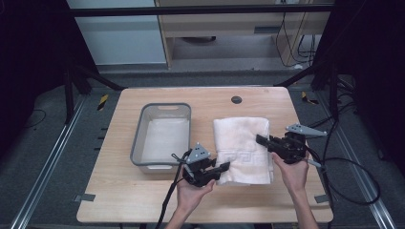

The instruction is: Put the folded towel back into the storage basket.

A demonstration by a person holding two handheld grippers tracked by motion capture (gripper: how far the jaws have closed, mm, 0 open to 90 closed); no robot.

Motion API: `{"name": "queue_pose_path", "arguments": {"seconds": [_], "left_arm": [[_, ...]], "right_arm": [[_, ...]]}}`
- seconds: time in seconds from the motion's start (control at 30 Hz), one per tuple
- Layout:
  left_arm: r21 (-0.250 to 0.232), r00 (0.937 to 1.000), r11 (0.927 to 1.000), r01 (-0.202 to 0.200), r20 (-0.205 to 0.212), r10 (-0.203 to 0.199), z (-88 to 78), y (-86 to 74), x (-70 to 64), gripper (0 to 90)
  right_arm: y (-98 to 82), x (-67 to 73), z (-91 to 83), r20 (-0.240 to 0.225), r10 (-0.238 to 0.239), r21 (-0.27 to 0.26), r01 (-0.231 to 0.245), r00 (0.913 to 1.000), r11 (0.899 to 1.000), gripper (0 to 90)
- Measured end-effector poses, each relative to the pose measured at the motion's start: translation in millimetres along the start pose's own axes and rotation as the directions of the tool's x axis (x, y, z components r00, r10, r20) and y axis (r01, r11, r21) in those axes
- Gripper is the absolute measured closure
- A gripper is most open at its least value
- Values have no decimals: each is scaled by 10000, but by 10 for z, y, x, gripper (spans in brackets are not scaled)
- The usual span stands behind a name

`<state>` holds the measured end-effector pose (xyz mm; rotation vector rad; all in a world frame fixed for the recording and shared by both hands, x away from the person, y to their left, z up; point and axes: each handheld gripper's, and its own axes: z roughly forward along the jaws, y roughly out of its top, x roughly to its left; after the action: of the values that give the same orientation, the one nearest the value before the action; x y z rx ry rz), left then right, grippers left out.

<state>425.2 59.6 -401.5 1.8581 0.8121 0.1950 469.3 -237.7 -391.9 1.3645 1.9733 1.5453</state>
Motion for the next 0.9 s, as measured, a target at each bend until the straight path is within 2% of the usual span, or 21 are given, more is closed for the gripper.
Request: {"name": "queue_pose_path", "arguments": {"seconds": [0.2,0.5,0.63,0.9], "left_arm": [[-167,9990,9992,-358,-266,354,-119,126,-3,683],[-389,9977,9979,-518,-464,500,-251,237,33,683],[-484,9957,9966,-663,-682,630,-329,299,54,683],[-616,9942,9956,-710,-847,657,-416,337,101,683]], "right_arm": [[121,98,-21,-71,-137,-486,133,9999,9987,733],[267,236,-2,-15,-364,-840,362,9993,9958,733],[340,306,23,-44,-426,-1052,419,9991,9936,732],[421,394,65,-92,-513,-1201,498,9986,9915,732]]}}
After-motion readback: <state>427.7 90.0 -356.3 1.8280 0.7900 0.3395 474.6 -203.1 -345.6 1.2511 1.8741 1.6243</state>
